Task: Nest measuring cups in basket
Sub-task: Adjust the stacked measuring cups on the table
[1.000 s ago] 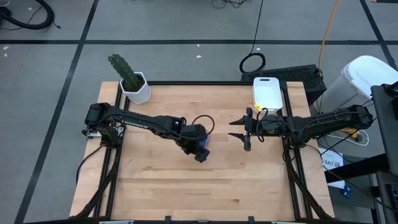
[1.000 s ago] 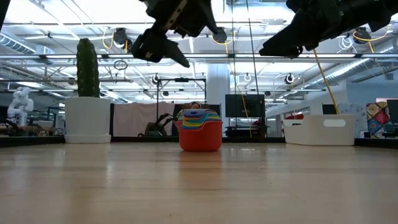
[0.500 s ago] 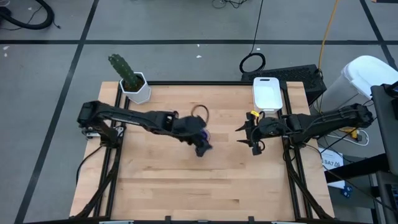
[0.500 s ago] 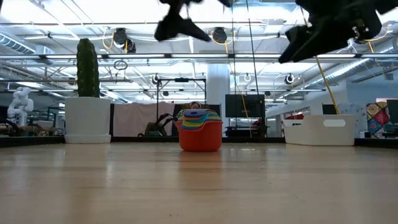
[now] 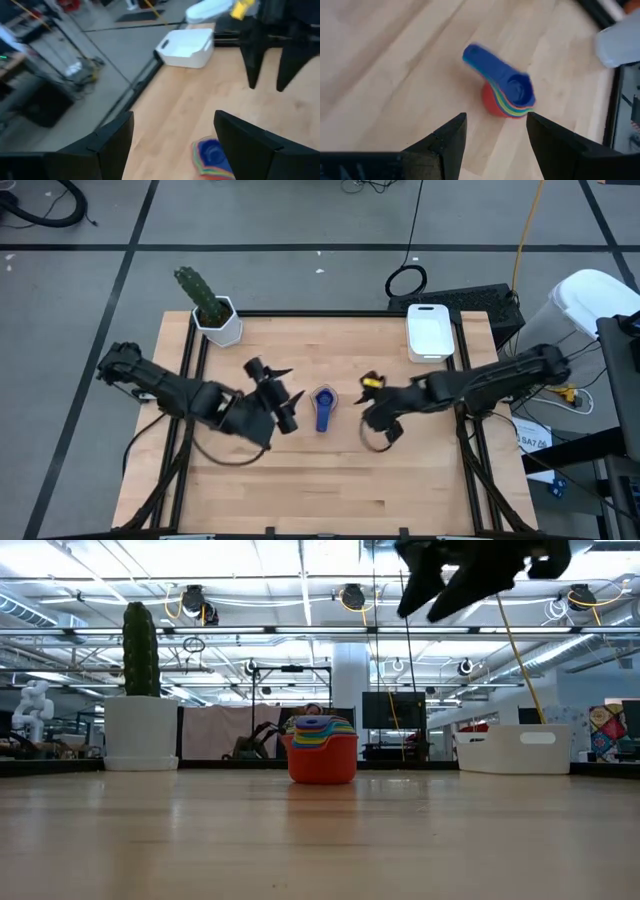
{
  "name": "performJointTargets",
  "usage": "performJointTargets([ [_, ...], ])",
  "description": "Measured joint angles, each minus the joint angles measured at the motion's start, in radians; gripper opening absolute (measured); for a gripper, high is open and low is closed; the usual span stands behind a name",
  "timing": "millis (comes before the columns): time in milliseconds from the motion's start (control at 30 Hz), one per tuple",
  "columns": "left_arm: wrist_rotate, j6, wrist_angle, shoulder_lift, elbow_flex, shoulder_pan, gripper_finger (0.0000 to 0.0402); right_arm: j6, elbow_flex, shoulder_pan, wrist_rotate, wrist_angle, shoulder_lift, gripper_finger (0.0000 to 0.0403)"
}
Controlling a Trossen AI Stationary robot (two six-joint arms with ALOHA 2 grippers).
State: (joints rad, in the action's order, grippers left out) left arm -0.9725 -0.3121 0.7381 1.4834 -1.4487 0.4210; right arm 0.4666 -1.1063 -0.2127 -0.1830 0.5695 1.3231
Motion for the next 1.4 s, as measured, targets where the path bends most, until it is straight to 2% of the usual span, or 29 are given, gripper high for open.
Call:
performJointTargets([
  [233, -0.136, -0.215, 0.153, 0.009, 0.001, 0.107, 0.0282, 0.187, -0.155, 0.001, -0.04, 0.13, 0.244, 0.0199],
  [400, -0.195, -0.245, 0.16, 0.01, 0.001, 0.176, 0.0282, 0.421, -0.164, 0.001, -0.104, 0.038, 0.319, 0.0199],
  [600, -0.208, -0.337, 0.16, 0.01, 0.001, 0.213, 0.0282, 0.587, -0.164, -0.006, -0.103, -0.104, 0.361, 0.0199],
  [767, -0.209, -0.352, 0.155, 0.01, 0.001, 0.225, 0.0282, 0.617, -0.164, -0.015, -0.047, -0.139, 0.361, 0.0199],
  [1000, -0.217, -0.319, 0.139, 0.01, 0.001, 0.207, 0.0282, 0.623, -0.164, -0.009, -0.024, -0.147, 0.368, 0.0205],
  [1233, -0.217, -0.324, 0.12, 0.01, 0.001, 0.204, 0.0282, 0.643, -0.17, 0.01, -0.03, -0.178, 0.454, 0.0236],
  [1400, -0.216, -0.345, 0.1, 0.01, 0.001, 0.224, 0.0282, 0.659, -0.22, 0.009, -0.05, -0.175, 0.493, 0.0242],
])
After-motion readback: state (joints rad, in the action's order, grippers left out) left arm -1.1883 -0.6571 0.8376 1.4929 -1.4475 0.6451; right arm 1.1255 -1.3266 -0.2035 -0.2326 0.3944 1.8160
